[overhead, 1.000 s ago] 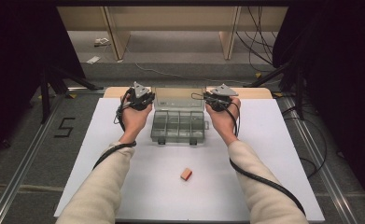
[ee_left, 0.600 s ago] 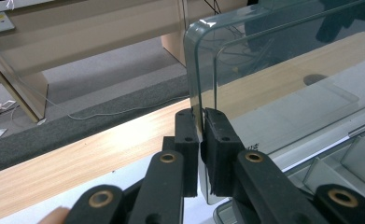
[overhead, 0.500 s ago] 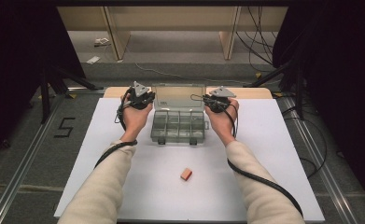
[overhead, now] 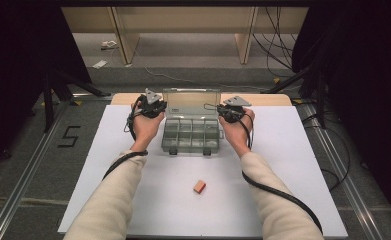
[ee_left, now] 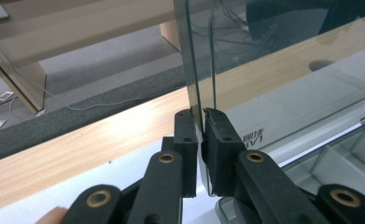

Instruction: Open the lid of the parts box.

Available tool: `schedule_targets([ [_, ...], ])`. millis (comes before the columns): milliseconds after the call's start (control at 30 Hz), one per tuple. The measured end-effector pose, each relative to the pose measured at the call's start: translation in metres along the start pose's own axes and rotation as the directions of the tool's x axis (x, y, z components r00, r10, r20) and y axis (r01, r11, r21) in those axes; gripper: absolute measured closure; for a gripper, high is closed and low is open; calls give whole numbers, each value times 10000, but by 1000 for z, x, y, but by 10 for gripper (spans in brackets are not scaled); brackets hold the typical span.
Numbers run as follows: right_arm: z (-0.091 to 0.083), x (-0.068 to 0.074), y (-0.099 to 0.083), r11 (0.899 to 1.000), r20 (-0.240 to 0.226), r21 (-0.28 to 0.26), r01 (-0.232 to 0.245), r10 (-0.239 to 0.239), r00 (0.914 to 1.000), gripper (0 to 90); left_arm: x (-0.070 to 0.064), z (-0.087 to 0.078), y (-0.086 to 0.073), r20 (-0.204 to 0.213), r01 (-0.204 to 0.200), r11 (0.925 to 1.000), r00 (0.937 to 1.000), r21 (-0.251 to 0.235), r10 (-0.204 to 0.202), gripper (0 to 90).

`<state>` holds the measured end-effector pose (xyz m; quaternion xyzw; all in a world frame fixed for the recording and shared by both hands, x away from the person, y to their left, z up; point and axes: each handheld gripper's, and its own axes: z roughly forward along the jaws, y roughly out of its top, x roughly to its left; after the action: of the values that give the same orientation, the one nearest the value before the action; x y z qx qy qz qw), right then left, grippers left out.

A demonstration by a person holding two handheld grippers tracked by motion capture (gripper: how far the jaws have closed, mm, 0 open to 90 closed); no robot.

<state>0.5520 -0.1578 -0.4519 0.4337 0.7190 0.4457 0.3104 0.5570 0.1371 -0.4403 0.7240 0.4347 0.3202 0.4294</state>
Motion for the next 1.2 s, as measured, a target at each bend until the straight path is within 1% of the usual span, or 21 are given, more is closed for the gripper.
schedule_targets([
  [133, 2, 0, -2, 10000, 14, 92, -24, 24, 10000, 846, 0, 4, -4, 9, 58, 9997, 10000, 237, -59, 831],
  [300, 5, -1, -4, 9998, 14, 190, -61, 60, 10000, 841, 2, 7, -5, 38, 125, 9990, 9999, 424, -127, 822],
  [433, 7, -2, -6, 9994, 19, 316, -118, 118, 9999, 833, 2, 10, -6, 27, 170, 9985, 9998, 514, -171, 808],
  [600, 10, -3, -8, 9985, 32, 527, -159, 157, 9999, 816, 3, 13, -9, 29, 155, 9966, 9999, 812, -158, 773],
  [667, 11, -3, -9, 9977, 45, 651, -175, 173, 9998, 806, 3, 14, -10, -8, 176, 9961, 9998, 863, -176, 765],
  [800, 12, -4, -12, 9970, 72, 759, -181, 176, 9998, 787, 4, 13, -10, 1, 137, 9956, 9999, 927, -138, 745],
  [867, 12, -5, -13, 9968, 114, 786, -162, 154, 9998, 779, 4, 12, -9, -2, 181, 9955, 9998, 935, -181, 728],
  [967, 9, -6, -13, 9970, 38, 755, -192, 190, 9998, 750, 3, 7, -8, 163, 140, 9961, 9997, 873, -155, 709],
  [1000, 8, -7, -13, 9969, -14, 766, -153, 155, 9999, 735, 2, 5, -8, 280, 23, 9960, 9996, 896, -48, 690],
  [1067, 3, -8, -14, 9971, -199, 749, -122, 137, 9997, 689, 0, -1, -7, 519, 53, 9961, 9986, 877, -99, 639],
  [1100, 0, -8, -14, 9970, -372, 775, -94, 124, 9992, 655, -1, -5, -8, 689, 163, 9967, 9974, 790, -217, 607],
  [1133, -4, -8, -15, 9971, -611, 764, -24, 71, 9981, 620, -2, -9, -8, 821, 148, 9969, 9964, 778, -212, 577],
  [1167, -7, -7, -16, 9970, -760, 773, 11, 48, 9971, 594, -4, -14, -9, 1063, 218, 9974, 9939, 692, -291, 547],
  [1200, -13, -6, -17, 9970, -1000, 765, 99, -22, 9950, 549, -5, -17, -10, 1220, 223, 9973, 9920, 703, -308, 491],
])
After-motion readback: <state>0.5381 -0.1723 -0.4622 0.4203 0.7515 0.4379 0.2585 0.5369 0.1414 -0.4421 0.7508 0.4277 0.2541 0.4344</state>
